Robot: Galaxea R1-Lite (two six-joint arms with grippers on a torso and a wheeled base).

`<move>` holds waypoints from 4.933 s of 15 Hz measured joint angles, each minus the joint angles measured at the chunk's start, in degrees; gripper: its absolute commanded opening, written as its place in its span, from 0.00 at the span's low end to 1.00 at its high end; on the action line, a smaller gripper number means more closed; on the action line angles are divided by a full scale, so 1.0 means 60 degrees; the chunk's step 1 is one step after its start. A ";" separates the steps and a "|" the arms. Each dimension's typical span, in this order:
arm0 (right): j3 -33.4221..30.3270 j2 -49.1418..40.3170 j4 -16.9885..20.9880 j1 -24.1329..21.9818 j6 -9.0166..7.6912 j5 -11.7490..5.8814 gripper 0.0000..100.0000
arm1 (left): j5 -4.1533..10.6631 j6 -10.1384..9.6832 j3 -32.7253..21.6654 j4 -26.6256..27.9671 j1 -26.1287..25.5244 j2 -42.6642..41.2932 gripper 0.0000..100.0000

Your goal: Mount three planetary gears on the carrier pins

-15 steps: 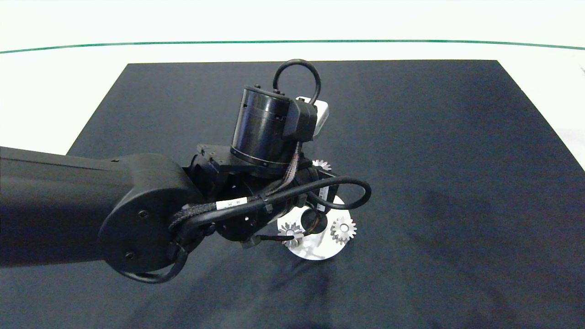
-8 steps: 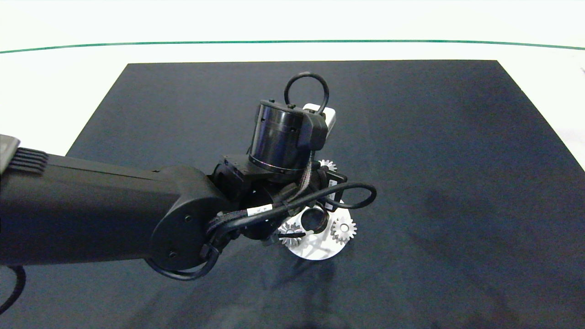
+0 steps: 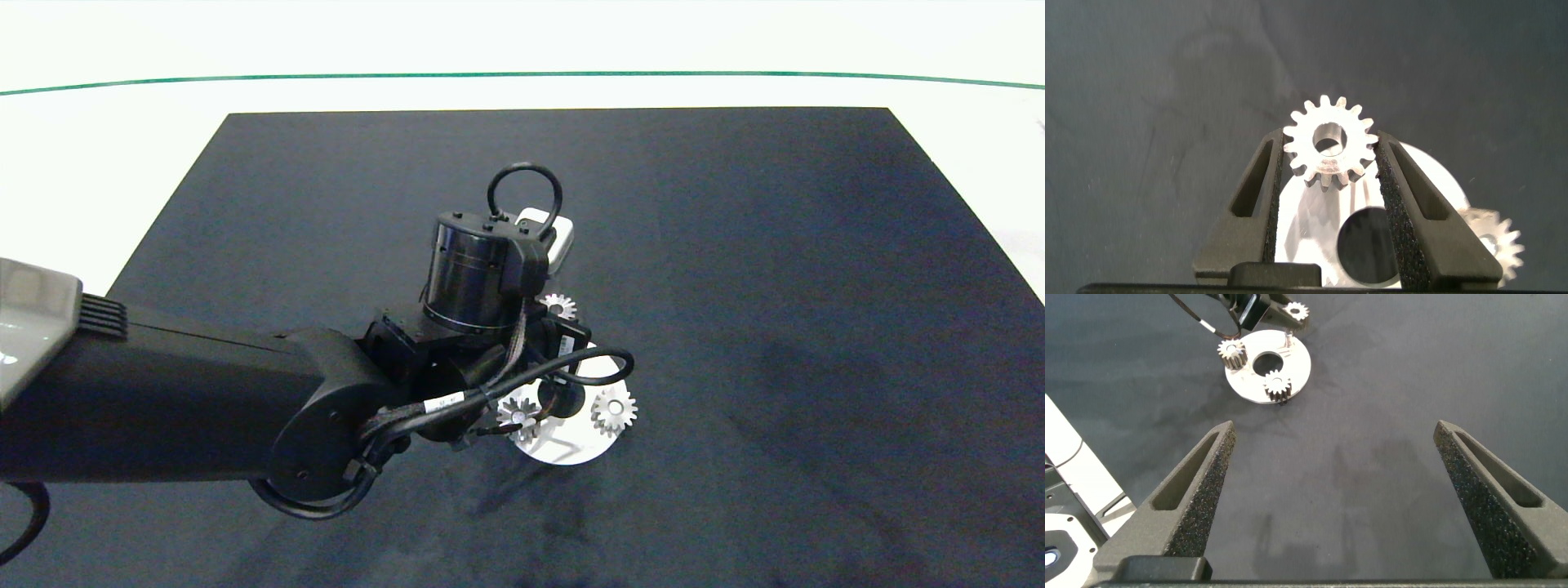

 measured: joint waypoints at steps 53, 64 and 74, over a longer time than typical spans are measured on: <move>0.0014 -0.0081 -0.0014 -0.0012 -0.0217 0.0014 1.00 | -0.0004 0.0299 0.0790 -0.0910 -0.0244 0.0051 0.00; 0.0014 -0.0081 -0.0014 0.0004 -0.0217 0.0014 1.00 | -0.0006 0.0289 0.0835 -0.0918 -0.0248 0.0028 1.00; -0.0079 -0.0183 -0.0024 -0.0536 -0.0226 -0.0612 1.00 | -0.0004 0.0514 0.2030 -0.0291 0.1280 -0.3170 1.00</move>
